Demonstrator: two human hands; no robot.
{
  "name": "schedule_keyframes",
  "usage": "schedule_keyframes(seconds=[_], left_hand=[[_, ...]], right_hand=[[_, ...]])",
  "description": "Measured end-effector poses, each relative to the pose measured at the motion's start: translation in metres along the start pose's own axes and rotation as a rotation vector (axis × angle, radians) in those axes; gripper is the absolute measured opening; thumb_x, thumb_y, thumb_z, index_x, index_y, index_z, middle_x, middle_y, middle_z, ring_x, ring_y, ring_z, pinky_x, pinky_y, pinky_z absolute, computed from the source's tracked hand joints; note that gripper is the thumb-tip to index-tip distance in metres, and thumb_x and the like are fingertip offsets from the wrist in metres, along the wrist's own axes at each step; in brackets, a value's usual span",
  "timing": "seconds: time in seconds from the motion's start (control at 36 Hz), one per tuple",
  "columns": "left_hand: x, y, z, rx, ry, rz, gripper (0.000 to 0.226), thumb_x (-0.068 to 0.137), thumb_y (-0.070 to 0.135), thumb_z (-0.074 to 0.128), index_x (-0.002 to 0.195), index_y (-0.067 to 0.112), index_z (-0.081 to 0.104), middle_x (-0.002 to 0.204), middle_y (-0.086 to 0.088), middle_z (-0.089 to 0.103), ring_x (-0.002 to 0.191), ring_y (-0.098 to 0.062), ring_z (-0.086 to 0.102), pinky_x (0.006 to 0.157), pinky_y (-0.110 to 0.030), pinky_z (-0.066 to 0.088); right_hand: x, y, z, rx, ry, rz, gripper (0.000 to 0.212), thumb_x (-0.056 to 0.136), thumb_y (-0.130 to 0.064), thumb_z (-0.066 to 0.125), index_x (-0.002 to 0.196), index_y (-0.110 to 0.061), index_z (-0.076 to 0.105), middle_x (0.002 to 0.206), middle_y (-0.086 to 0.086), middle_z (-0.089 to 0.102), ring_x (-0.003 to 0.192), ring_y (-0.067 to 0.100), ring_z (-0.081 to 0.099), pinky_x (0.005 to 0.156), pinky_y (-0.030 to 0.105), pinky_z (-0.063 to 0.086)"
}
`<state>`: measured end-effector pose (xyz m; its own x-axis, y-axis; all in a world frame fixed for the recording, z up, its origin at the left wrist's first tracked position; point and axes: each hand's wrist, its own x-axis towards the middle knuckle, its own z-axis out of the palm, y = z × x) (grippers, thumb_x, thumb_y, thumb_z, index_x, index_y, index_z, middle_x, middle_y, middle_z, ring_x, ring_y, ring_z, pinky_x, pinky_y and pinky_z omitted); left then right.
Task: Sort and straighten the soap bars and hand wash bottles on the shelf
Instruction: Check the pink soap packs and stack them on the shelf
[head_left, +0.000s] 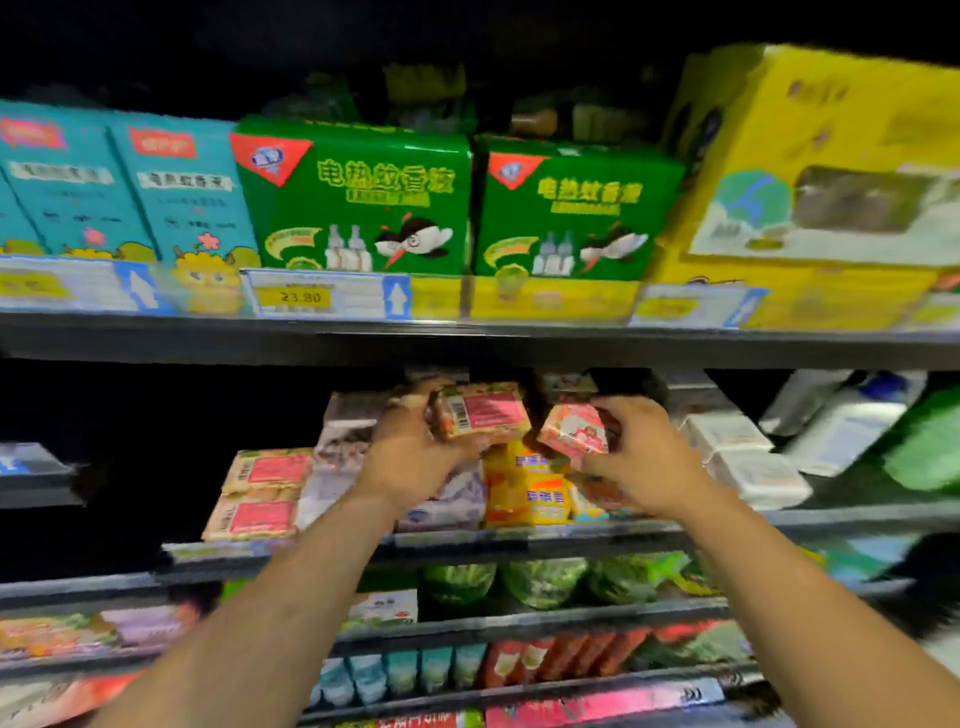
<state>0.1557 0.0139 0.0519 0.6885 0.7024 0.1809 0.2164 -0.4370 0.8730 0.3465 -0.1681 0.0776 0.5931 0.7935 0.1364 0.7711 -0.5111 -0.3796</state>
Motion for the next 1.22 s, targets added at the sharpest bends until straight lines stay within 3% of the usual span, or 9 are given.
schedule_keyframes(seconds=[0.22, 0.36, 0.53, 0.58, 0.69, 0.81, 0.92, 1.06, 1.22], left_hand=[[0.023, 0.034, 0.099, 0.071, -0.060, -0.042, 0.068, 0.072, 0.022, 0.089, 0.129, 0.020, 0.053, 0.110, 0.008, 0.068, 0.104, -0.015, 0.066, 0.097, -0.030, 0.050], [0.030, 0.053, 0.132, 0.250, -0.078, -0.116, 0.075, 0.076, 0.040, 0.084, 0.138, 0.026, 0.046, 0.115, 0.010, 0.057, 0.112, -0.018, 0.058, 0.087, -0.022, 0.041], [0.036, 0.046, 0.146, 0.287, -0.033, -0.198, 0.071, 0.080, 0.041, 0.081, 0.139, 0.023, 0.046, 0.092, 0.018, 0.050, 0.083, -0.007, 0.050, 0.063, -0.018, 0.034], [0.036, 0.039, 0.147, 0.287, -0.037, -0.176, 0.067, 0.079, 0.038, 0.082, 0.135, 0.019, 0.050, 0.098, 0.017, 0.053, 0.090, -0.008, 0.053, 0.065, -0.017, 0.034], [0.038, 0.030, 0.148, 0.418, -0.119, -0.137, 0.061, 0.085, 0.051, 0.071, 0.135, 0.025, 0.047, 0.116, 0.005, 0.059, 0.108, -0.019, 0.059, 0.075, -0.026, 0.042], [0.049, 0.035, 0.154, 0.847, -0.096, 0.092, 0.078, 0.086, 0.076, 0.033, 0.150, 0.030, 0.032, 0.152, 0.007, 0.028, 0.139, -0.020, 0.021, 0.113, -0.039, 0.028], [0.063, 0.041, 0.161, 0.951, -0.182, 0.129, 0.077, 0.092, 0.072, 0.027, 0.156, 0.032, 0.012, 0.161, 0.007, 0.018, 0.147, -0.018, 0.009, 0.119, -0.036, 0.013], [0.069, 0.022, 0.176, 0.798, -0.185, 0.141, 0.078, 0.093, 0.064, 0.039, 0.156, 0.023, 0.018, 0.157, 0.001, 0.032, 0.142, -0.019, 0.029, 0.099, -0.023, 0.012], [0.081, 0.003, 0.175, 0.855, -0.202, 0.142, 0.084, 0.085, 0.078, 0.033, 0.152, 0.029, 0.024, 0.152, 0.003, 0.039, 0.138, -0.020, 0.033, 0.109, -0.030, 0.019]], right_hand=[[-0.009, 0.096, -0.042, -0.046, -0.047, -0.028, 0.091, 0.059, -0.066, 0.073, 0.134, -0.017, 0.059, 0.123, 0.011, 0.063, 0.116, 0.030, 0.056, 0.095, 0.036, 0.043], [0.004, 0.138, -0.051, -0.066, -0.069, -0.087, 0.072, 0.074, -0.040, 0.087, 0.134, -0.012, 0.060, 0.124, 0.011, 0.065, 0.119, 0.030, 0.056, 0.094, 0.036, 0.043], [0.028, 0.167, -0.041, -0.022, -0.083, -0.177, 0.032, 0.075, -0.060, 0.074, 0.072, -0.038, 0.052, 0.068, -0.010, 0.060, 0.070, 0.023, 0.065, 0.062, 0.038, 0.051], [0.033, 0.172, -0.034, -0.007, -0.061, -0.260, 0.023, 0.074, -0.059, 0.075, 0.088, -0.046, 0.062, 0.079, -0.010, 0.065, 0.083, 0.030, 0.069, 0.067, 0.039, 0.055], [0.047, 0.179, -0.019, -0.051, 0.001, -0.252, 0.078, 0.074, -0.037, 0.086, 0.143, -0.020, 0.054, 0.132, 0.012, 0.061, 0.119, 0.032, 0.059, 0.091, 0.037, 0.051], [0.054, 0.182, -0.009, -0.006, 0.044, -0.266, 0.084, 0.074, -0.032, 0.088, 0.146, -0.015, 0.049, 0.142, 0.012, 0.054, 0.131, 0.029, 0.051, 0.102, 0.031, 0.040], [0.068, 0.186, -0.004, 0.046, 0.043, -0.236, 0.085, 0.071, -0.038, 0.089, 0.145, -0.021, 0.050, 0.144, 0.004, 0.052, 0.132, 0.021, 0.047, 0.106, 0.023, 0.034], [0.084, 0.193, 0.003, 0.224, 0.090, -0.234, 0.068, 0.064, -0.025, 0.093, 0.121, -0.038, 0.058, 0.118, -0.012, 0.061, 0.110, 0.017, 0.062, 0.096, 0.030, 0.050], [0.099, 0.189, 0.004, 0.318, 0.068, -0.151, 0.057, 0.062, -0.019, 0.095, 0.104, -0.034, 0.059, 0.098, -0.021, 0.063, 0.089, 0.008, 0.068, 0.079, 0.039, 0.058]])
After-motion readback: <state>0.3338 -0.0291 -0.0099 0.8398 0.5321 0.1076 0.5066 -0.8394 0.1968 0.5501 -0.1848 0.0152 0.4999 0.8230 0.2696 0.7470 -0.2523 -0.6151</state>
